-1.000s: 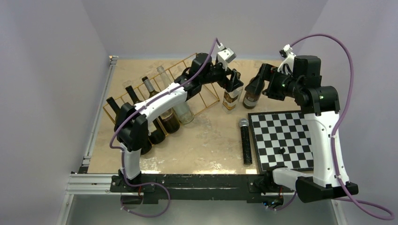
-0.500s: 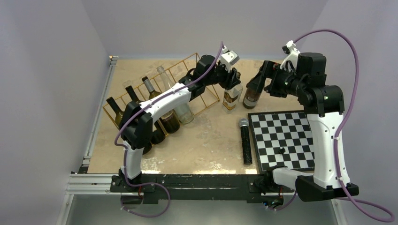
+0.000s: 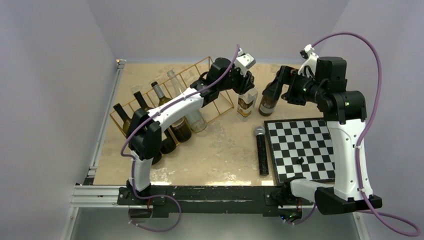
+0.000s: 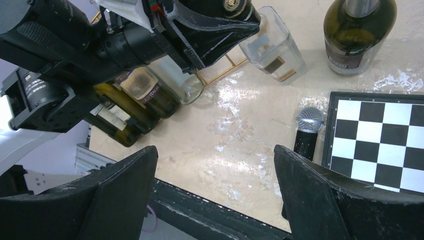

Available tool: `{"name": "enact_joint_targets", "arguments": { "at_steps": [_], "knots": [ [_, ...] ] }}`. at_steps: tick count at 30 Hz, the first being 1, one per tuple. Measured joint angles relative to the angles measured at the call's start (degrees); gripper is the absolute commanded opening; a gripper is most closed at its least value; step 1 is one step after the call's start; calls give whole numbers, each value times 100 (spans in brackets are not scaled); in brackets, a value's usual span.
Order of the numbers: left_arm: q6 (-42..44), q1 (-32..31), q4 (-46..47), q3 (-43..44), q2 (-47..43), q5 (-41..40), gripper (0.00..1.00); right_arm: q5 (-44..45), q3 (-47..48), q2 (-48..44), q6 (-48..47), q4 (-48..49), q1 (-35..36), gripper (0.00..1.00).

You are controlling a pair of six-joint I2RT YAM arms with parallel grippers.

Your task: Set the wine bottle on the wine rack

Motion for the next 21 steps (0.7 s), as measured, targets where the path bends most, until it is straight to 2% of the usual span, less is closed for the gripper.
{"name": "enact_joint_targets", "arguments": {
  "at_steps": [13,21],
  "knots": [
    [-426,192,-1917,160,-732,-116,0,-9,-245,-17,131,107,-2,90],
    [-824,920,-2079,-37,-1547,356,0,-57,-407,-22,251,240,-2,90]
  ]
}}
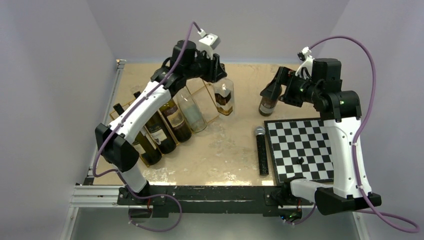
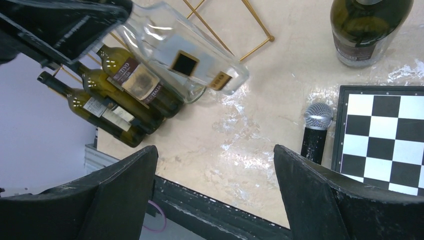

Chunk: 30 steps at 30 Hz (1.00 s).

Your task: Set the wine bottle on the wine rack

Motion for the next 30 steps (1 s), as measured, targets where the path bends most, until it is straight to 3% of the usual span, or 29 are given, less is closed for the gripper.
{"name": "enact_joint_targets", "arguments": {
  "at_steps": [7,14,30],
  "knots": [
    [79,546,-389,149,-164,44,0,-35,0,-2,33,70,2,90],
    [83,691,-820,249,-74,122,0,-37,2,-2,52,72,2,90],
    [9,1228,-339,-9,284,826,0,-33,2,-133,50,68,2,90]
  ]
}}
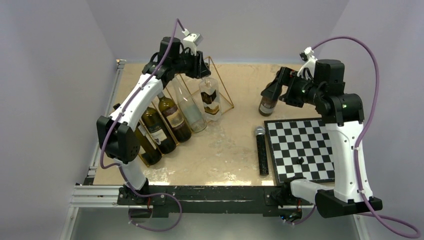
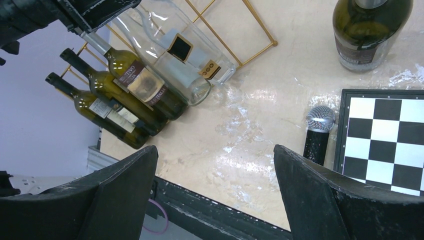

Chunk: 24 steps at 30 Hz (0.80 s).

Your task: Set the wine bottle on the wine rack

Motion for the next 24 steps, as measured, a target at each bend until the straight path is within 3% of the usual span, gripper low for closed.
{"name": "enact_joint_targets", "arguments": {
  "at_steps": [22,24],
  "knots": [
    [61,107,839,-627,184,105,0,22,-87,-48,-2,-2,-2,90],
    [59,122,857,-645,184,116,5,22,-87,-48,-2,0,-2,90]
  ]
}}
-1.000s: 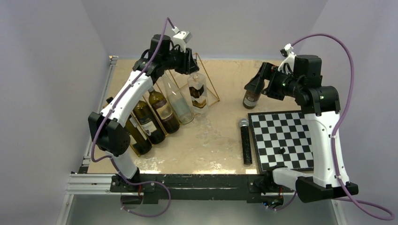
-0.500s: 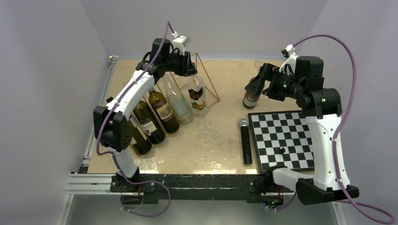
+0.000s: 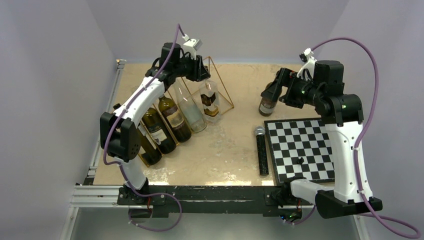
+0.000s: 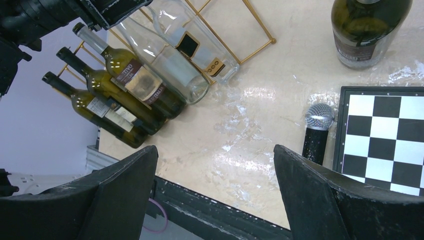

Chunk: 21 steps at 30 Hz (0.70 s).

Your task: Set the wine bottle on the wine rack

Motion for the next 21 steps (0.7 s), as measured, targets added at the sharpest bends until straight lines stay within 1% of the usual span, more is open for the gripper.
{"name": "enact_joint_targets", "arguments": {
  "at_steps": [5,6,10,14,21],
  "knots": [
    [-92,68,4,-20,13,9,6,7,-13,0,0,0,0,90],
    [-149,92,35,-52,13,7,7,7,-20,-2,0,0,2,90],
    [-330,195,299,-247,13,15,17,7,-33,-2,2,0,0,90],
    [-501,317,675,-531,-26,35,22,7,-33,0,2,0,0,90],
    [-667,402,997,-809,-107,20,38,7,-33,7,4,2,0,90]
  ]
}}
